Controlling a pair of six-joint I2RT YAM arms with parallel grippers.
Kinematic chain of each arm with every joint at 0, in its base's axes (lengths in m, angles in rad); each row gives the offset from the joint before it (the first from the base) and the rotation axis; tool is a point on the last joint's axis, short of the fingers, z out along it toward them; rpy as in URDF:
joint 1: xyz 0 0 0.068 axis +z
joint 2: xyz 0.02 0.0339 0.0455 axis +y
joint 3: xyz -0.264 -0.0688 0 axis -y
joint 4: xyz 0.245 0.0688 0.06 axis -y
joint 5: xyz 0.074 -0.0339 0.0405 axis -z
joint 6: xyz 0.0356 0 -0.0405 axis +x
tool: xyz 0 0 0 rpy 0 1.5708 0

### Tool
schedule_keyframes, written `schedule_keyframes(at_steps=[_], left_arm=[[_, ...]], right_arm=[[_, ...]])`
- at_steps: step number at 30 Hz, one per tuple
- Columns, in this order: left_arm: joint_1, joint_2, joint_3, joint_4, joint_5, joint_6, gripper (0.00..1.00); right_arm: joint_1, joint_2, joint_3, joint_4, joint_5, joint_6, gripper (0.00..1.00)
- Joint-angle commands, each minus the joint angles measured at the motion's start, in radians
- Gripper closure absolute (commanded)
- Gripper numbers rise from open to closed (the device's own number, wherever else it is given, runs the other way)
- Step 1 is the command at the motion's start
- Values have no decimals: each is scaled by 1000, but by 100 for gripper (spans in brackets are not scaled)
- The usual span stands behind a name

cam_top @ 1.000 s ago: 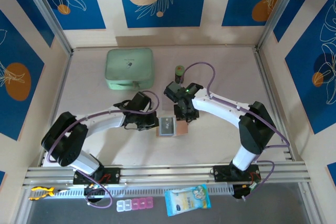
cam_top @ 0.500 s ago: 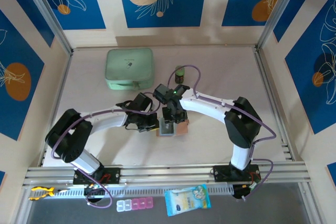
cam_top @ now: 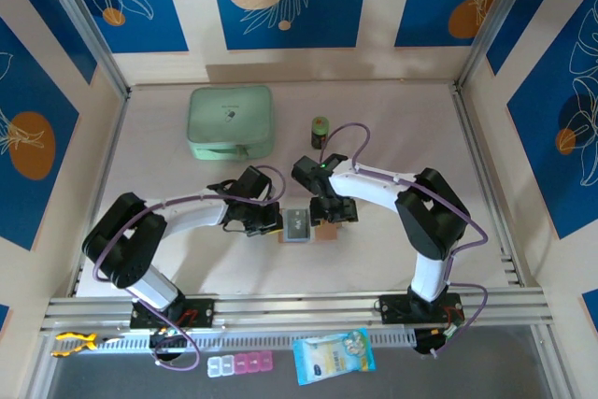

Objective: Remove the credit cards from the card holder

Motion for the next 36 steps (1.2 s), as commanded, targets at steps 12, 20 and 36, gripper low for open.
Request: schedule_keyframes(at_steps=[12,20,36], left_arm=[[6,12,-14,1,8,21,96],[5,10,-12,-1,9,20,96],[6,61,-20,-46,-45,54,98]], right_arm=[[-28,26,-65,105,-49,-27,13],[-34,53,-109,156,-93,-33,2],[-57,56,-142,189,-139,-46,5]])
